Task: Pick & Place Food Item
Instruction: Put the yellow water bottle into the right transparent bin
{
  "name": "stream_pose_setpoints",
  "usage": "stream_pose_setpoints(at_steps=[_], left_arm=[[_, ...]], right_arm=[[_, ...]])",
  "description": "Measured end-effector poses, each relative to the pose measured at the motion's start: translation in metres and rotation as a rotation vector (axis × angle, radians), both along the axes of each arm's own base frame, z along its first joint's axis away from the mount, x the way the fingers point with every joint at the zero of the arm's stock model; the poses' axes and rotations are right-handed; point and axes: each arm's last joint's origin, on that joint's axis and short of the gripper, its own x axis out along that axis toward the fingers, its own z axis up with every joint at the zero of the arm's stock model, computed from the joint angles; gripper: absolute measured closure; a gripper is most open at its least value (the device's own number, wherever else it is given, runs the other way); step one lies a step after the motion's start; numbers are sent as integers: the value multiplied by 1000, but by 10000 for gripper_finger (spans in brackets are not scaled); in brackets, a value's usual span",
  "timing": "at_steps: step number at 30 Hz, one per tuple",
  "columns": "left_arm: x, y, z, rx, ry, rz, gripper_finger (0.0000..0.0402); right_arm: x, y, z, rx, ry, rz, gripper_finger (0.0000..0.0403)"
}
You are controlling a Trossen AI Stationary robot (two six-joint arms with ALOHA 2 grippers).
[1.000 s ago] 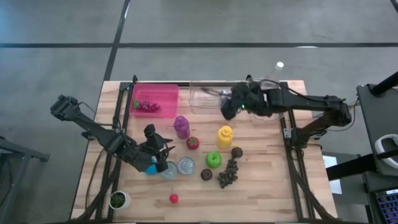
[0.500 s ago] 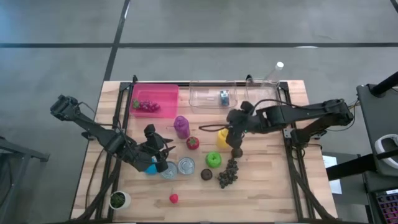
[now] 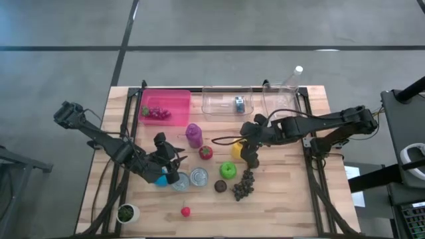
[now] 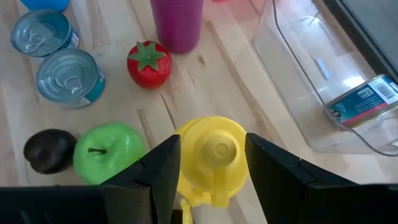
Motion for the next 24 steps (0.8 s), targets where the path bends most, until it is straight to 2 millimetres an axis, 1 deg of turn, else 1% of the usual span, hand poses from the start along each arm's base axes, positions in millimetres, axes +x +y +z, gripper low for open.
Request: stream_pose_setpoints(at_steps=[24], left_arm=[[0,0,0,5,3,-3,271]], right_arm=[[2,0,3,-3,-24,5,225]])
